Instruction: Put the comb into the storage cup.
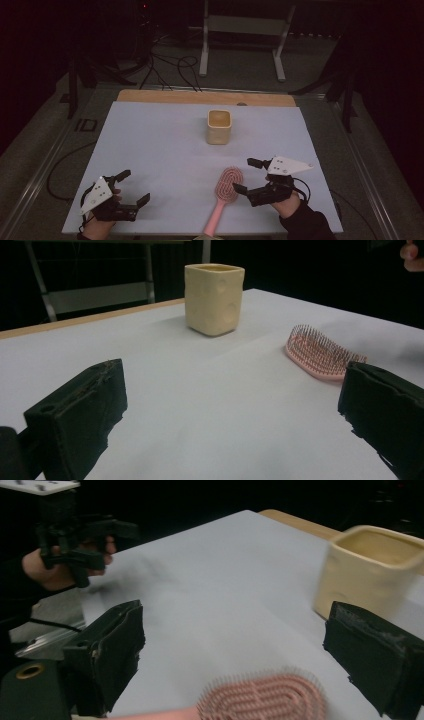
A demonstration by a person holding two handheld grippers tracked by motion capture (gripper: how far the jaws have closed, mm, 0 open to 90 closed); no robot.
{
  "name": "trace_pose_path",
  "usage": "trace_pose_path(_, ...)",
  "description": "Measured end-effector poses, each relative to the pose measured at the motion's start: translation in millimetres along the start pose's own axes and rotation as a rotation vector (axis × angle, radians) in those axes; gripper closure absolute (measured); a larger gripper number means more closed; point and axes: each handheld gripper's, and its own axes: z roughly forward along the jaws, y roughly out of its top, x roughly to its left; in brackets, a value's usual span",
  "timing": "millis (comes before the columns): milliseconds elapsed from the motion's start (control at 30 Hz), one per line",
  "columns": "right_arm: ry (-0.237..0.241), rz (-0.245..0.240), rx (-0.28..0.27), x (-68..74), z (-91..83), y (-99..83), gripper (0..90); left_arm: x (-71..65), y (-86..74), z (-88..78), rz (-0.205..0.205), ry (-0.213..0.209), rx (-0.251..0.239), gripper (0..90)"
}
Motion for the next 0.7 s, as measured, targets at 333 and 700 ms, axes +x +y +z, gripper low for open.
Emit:
trace_pose_path(333,0.073,-0.017,0.045,17.9,36.6,11.5,10.0,-0.8,0.4,0.1,0.001,-0.007,-0.004,0.2)
trace_pose_path(700,0.118,-0.005,0.146,34.0,72.6,-4.0,39.0,-1.2,0.2,0.9,0.002,-0.014,-0.001,0.1)
